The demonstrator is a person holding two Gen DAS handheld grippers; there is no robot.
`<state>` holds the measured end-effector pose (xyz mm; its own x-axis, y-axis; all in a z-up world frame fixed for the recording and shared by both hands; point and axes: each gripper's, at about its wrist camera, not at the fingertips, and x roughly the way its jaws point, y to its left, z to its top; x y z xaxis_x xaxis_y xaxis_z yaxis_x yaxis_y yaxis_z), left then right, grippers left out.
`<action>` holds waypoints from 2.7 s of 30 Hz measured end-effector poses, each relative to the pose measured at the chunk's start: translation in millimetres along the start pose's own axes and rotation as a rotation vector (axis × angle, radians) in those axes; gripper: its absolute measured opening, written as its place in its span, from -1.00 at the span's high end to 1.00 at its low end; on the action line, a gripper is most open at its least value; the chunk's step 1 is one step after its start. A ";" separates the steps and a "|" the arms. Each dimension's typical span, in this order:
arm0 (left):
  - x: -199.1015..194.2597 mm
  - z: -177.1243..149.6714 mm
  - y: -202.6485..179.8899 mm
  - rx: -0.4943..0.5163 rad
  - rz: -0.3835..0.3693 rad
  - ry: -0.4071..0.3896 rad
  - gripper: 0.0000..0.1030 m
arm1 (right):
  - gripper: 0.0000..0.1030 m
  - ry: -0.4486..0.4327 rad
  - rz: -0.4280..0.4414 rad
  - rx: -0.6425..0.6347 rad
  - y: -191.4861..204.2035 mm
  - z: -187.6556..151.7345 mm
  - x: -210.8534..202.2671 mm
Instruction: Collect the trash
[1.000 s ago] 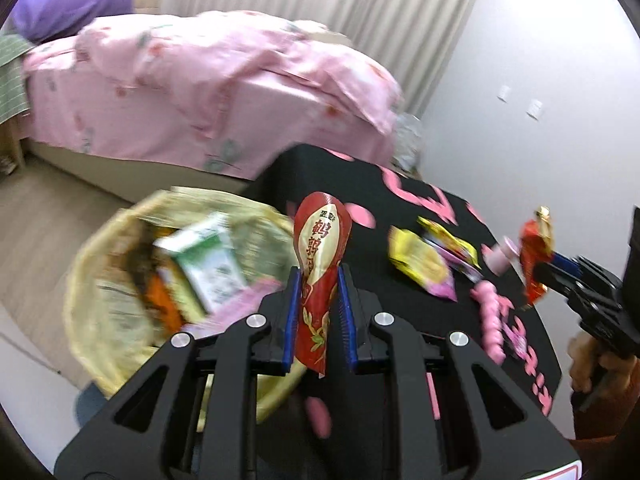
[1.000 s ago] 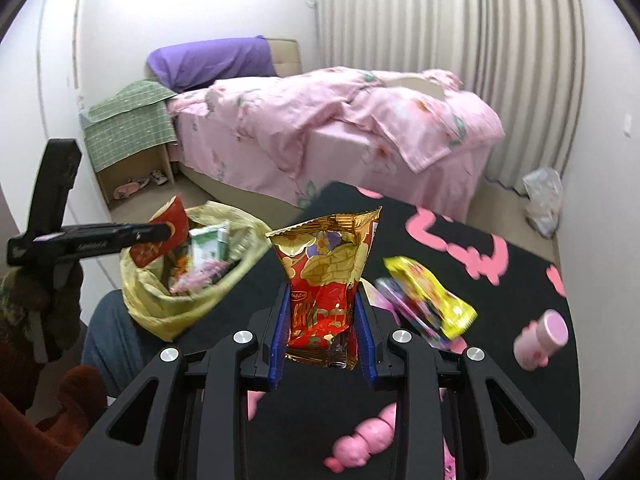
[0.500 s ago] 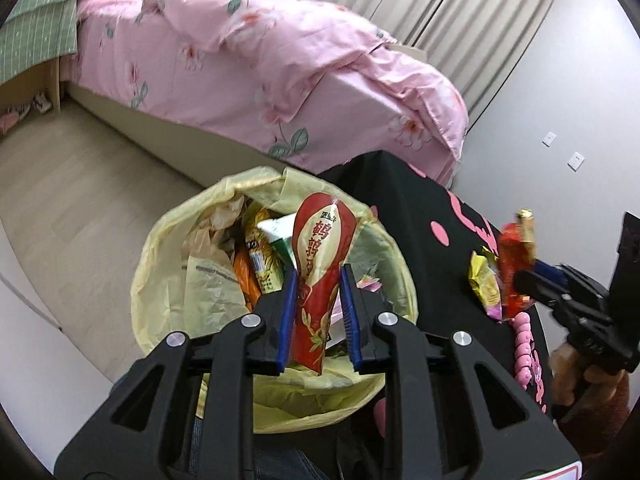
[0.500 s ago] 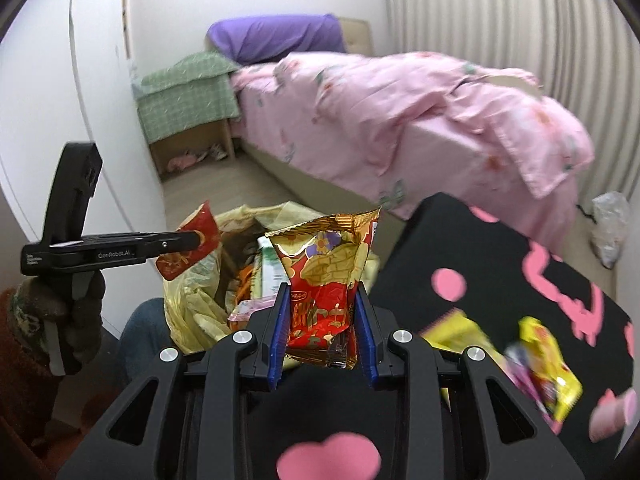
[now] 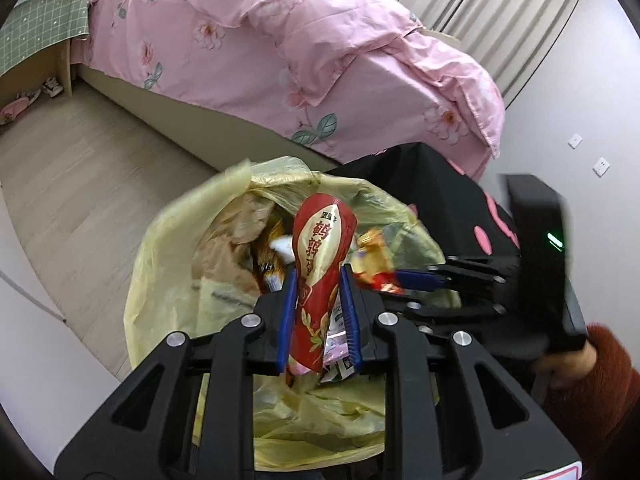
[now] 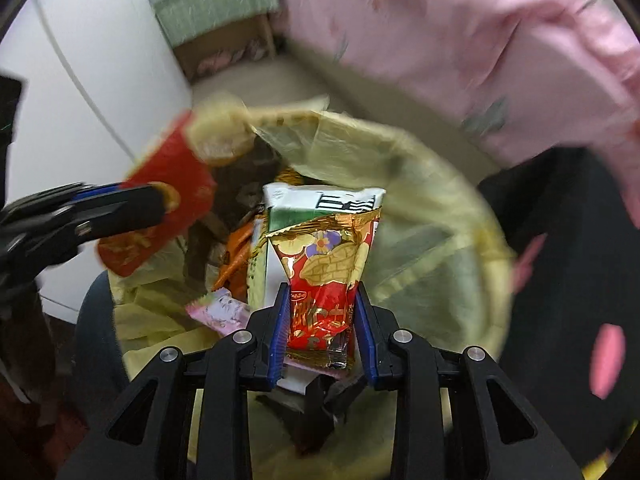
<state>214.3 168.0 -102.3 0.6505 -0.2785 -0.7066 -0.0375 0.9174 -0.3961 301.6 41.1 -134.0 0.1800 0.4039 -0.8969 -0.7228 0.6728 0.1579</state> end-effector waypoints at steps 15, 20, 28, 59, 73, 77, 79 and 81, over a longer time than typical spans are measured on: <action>-0.6 -7.3 6.5 -0.071 -0.056 -0.021 -0.02 | 0.11 -0.105 -0.005 0.019 -8.8 -24.2 -39.8; -19.7 -0.2 3.3 -0.069 0.020 -0.091 -0.17 | 0.05 -0.170 -0.068 -0.002 0.1 -37.5 -59.2; -48.0 -7.4 -19.2 -0.012 0.088 -0.205 -0.27 | 0.04 -0.417 -0.231 0.016 -3.6 -86.1 -134.3; 76.5 -27.5 -310.5 0.636 -0.312 0.040 -0.33 | -0.09 -0.493 -0.530 0.634 -120.3 -404.1 -250.4; 101.5 -46.6 -300.2 0.570 -0.386 0.275 -0.33 | -0.09 -0.520 -0.501 0.681 -132.2 -410.1 -244.4; 107.4 -21.3 -306.7 0.449 -0.357 0.187 -0.33 | -0.09 -0.534 -0.482 0.724 -138.2 -411.4 -240.8; 120.1 -11.8 -313.8 0.420 -0.344 0.152 -0.35 | -0.09 -0.544 -0.483 0.729 -137.9 -411.5 -242.0; 142.0 -6.6 -323.8 0.398 -0.311 0.190 -0.36 | -0.09 -0.552 -0.501 0.713 -133.5 -411.3 -244.2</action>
<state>313.8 -170.4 -78.2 0.4352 -0.5670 -0.6994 0.4498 0.8098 -0.3766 79.8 -402.3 -105.9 0.7628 0.0834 -0.6413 0.0511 0.9808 0.1882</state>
